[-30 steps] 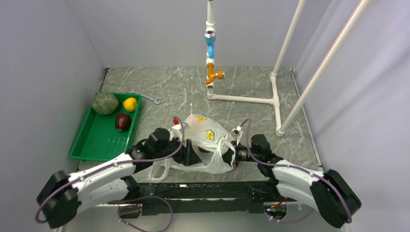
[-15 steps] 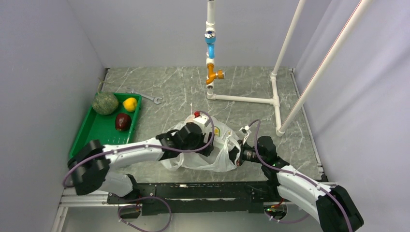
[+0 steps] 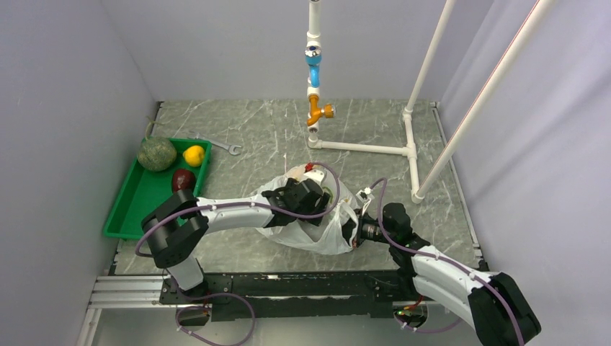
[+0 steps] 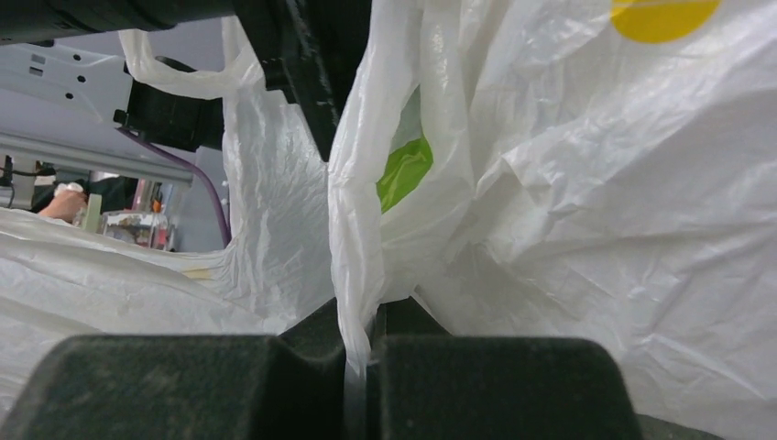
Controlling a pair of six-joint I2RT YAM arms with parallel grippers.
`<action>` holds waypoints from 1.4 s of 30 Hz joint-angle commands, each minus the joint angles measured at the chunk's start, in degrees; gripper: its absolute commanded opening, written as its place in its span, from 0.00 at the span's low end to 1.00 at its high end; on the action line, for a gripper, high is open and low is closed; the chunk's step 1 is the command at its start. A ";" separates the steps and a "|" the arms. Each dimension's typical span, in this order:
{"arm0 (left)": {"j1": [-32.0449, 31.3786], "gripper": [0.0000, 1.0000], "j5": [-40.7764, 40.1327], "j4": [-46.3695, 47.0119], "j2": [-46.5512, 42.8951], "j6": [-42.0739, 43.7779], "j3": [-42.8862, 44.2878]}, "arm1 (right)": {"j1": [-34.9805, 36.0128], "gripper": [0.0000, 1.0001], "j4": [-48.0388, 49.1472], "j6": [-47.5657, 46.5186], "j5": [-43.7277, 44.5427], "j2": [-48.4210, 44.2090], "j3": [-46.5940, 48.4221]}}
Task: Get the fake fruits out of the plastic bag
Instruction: Take out the fake fruit from the plastic bag.
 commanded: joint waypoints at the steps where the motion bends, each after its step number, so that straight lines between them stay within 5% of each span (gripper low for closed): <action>1: -0.84 0.89 -0.16 0.36 0.73 -0.08 0.29 | -0.20 0.00 0.87 -1.26 0.76 -1.93 0.00; 8: -1.24 0.62 -0.78 -0.50 -0.85 0.84 0.90 | -0.30 0.00 1.89 -2.72 -0.04 1.26 1.06; 15: -1.27 0.48 0.28 1.33 -10.30 2.81 -2.40 | -0.29 0.00 2.55 -3.05 0.52 1.81 1.16; 28: -0.02 0.47 26.67 0.63 -29.33 -0.41 -12.10 | -0.25 0.00 -2.29 -9.52 4.65 2.36 5.91; 35: 1.60 0.39 27.53 -10.99 -42.71 2.23 -8.89 | -0.37 0.00 -0.91 -9.41 4.73 4.05 6.17; 42: 9.52 0.44 24.66 -20.60 -48.52 3.58 -1.27 | -0.43 0.00 -0.19 -8.74 3.69 4.91 5.70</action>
